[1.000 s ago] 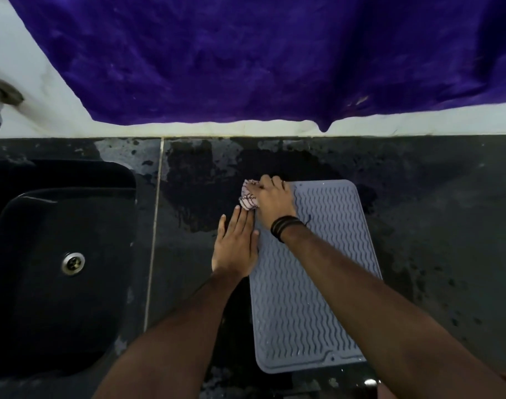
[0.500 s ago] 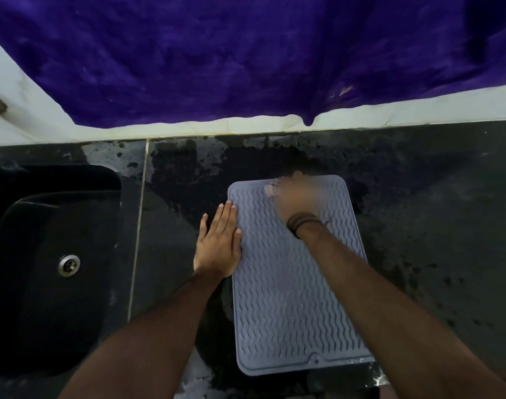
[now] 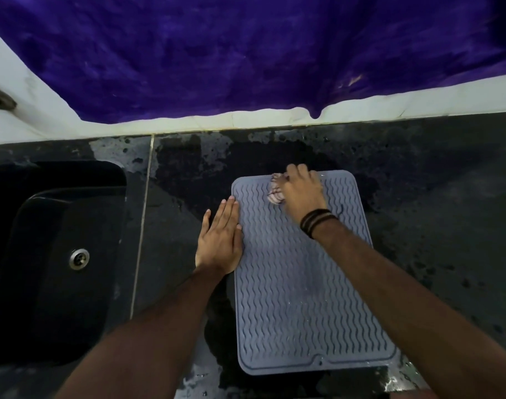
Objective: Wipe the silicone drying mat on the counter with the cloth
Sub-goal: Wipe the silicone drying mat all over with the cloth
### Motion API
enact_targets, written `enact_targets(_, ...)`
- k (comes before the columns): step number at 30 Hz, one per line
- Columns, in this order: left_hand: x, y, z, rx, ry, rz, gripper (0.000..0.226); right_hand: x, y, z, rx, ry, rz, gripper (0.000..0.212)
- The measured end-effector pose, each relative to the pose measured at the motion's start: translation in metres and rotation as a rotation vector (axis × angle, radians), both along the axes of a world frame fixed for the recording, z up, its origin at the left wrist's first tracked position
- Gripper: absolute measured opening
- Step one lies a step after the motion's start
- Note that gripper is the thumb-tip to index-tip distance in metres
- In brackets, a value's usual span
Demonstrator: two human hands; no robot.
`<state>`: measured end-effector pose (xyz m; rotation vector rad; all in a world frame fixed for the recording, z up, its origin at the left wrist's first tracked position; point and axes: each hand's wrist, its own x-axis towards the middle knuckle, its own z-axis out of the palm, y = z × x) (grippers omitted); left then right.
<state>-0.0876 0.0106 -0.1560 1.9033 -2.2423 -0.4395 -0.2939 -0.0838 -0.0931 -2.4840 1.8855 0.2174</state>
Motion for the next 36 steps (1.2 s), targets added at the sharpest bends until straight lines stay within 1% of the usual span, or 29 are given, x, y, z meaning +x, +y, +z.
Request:
enact_targets(2,0.0,0.0,-0.001,0.005,0.013,0.012,0.059,-0.013,-0.001,0.003,-0.002,-0.004,-0.082,0.047)
enact_targets(3,0.0,-0.001,-0.002,0.009,0.02,0.02,0.058,-0.015,-0.002,0.004,-0.011,-0.041,-0.138,0.047)
enact_targets(6,0.001,-0.002,-0.002,0.015,0.025,0.03,0.059,0.003,-0.002,0.004,0.003,-0.295,-0.291,0.047)
enact_targets(7,0.001,-0.002,-0.002,0.014,0.024,0.029,0.059,0.015,0.0,0.002,0.036,-0.364,-0.292,0.049)
enact_targets(8,0.0,-0.002,-0.003,0.013,0.023,0.031,0.06,0.027,0.004,-0.001,0.065,-0.388,-0.258,0.052)
enact_targets(10,0.0,-0.001,-0.003,0.013,0.019,0.04,0.061,0.045,0.014,-0.008,0.058,-0.334,-0.163,0.058)
enact_targets(12,0.0,-0.001,-0.004,0.007,0.017,0.048,0.061,0.045,0.023,-0.008,0.029,-0.286,-0.116,0.06)
enact_targets(16,0.0,-0.001,-0.004,-0.012,0.022,0.049,0.062,0.029,0.04,-0.003,0.089,-0.218,-0.018,0.059)
enact_targets(19,0.0,-0.002,-0.005,0.002,0.018,0.044,0.061,0.036,0.031,0.005,0.048,-0.245,-0.029,0.049)
enact_targets(21,0.0,-0.003,-0.005,-0.003,0.018,0.044,0.06,0.049,0.017,0.009,-0.011,-0.249,-0.03,0.047)
enact_targets(25,0.0,-0.002,-0.005,-0.026,0.02,0.05,0.058,0.073,0.012,0.0,0.054,-0.266,0.034,0.046)
enact_targets(28,0.0,-0.002,-0.006,-0.031,0.018,0.057,0.057,0.066,0.022,-0.007,0.055,-0.305,0.039,0.051)
enact_targets(33,0.001,-0.002,-0.006,-0.037,0.004,0.042,0.058,0.051,0.042,-0.004,0.131,-0.264,0.162,0.054)
enact_targets(35,0.001,-0.002,-0.007,-0.034,0.026,0.051,0.057,0.049,0.046,0.0,0.135,-0.27,0.156,0.052)
enact_targets(36,0.001,-0.002,-0.006,-0.036,0.037,0.057,0.056,0.049,0.043,0.002,0.11,-0.286,0.12,0.051)
